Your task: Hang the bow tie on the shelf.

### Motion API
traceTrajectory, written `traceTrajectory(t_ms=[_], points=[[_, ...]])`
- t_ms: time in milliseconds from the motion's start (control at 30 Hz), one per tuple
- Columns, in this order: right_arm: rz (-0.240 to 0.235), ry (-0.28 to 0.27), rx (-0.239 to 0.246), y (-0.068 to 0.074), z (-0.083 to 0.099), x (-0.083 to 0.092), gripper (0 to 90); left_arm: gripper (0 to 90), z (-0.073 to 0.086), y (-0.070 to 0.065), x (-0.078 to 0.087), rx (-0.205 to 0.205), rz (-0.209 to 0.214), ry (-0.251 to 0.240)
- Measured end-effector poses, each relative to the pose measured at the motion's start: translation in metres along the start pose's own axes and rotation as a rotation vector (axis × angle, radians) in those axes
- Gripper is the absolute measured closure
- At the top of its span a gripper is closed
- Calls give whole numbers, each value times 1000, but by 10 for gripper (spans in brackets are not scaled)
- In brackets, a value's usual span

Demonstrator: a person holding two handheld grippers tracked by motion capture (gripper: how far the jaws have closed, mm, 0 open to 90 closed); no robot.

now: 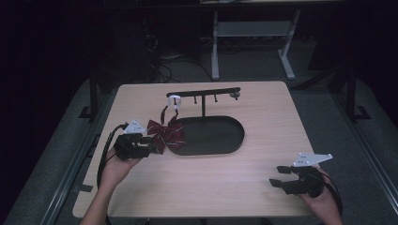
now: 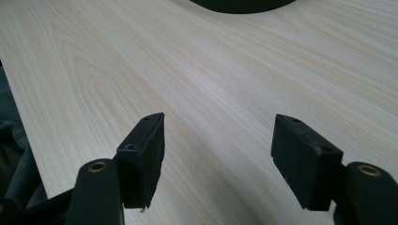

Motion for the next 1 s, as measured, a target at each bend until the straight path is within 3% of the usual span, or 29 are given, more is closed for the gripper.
traceTrajectory(t_ms=[1000], points=[[2, 2, -3, 1, 0, 0, 347, 497, 30, -18, 3, 2, 10, 15]])
Point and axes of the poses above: each handheld gripper's, and its own axes: x roughly backward along the jaws, z roughly out of its underside, y roughly to its left, the point moved 2 cm from there along -x, roughly forward along the jaws, and after that the axes turned 3 degrees about -z, right-handed, at the moved point
